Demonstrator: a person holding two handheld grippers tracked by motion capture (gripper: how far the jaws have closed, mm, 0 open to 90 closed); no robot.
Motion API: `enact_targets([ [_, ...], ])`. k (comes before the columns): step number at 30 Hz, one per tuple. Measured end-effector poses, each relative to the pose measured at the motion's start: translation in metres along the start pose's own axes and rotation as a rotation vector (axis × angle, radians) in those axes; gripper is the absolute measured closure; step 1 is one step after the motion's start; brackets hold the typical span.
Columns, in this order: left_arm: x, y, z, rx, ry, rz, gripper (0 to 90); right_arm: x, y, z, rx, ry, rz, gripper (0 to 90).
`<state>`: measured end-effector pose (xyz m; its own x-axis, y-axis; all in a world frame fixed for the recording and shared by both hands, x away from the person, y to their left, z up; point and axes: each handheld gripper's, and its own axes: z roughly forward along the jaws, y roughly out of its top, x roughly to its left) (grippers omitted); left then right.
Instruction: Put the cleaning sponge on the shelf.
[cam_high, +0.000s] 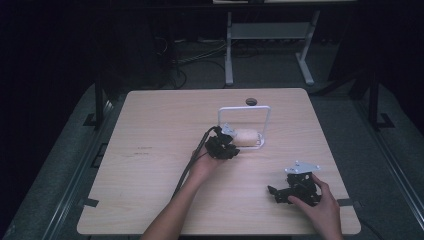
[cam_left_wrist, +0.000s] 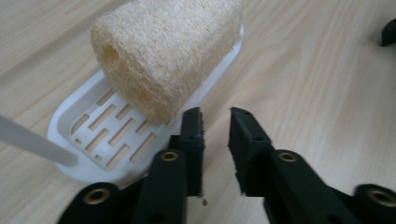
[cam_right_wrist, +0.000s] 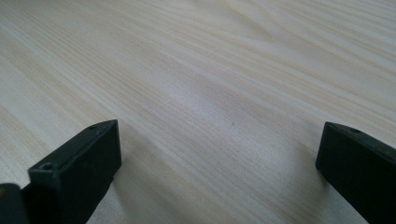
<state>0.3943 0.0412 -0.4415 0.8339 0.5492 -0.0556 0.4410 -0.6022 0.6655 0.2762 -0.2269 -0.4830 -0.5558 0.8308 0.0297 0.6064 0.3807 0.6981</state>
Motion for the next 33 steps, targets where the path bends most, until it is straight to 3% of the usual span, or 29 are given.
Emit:
enact_targets([
  [5,-0.002,-0.006,-0.010,-0.010,0.013,-0.007,48.7,0.000,0.000,0.000,0.000,0.000,0.000,0.0],
  [15,-0.003,-0.025,-0.025,0.001,0.021,0.022,24.1,0.000,0.000,0.000,0.000,0.000,0.000,0.0],
  [21,-0.002,-0.035,-0.036,-0.020,0.026,0.033,17.8,0.000,0.000,0.000,0.001,0.000,0.003,0.0],
  [33,-0.003,-0.067,-0.072,-0.047,0.040,0.047,17.4,0.000,0.000,0.000,0.000,0.000,0.001,0.0],
])
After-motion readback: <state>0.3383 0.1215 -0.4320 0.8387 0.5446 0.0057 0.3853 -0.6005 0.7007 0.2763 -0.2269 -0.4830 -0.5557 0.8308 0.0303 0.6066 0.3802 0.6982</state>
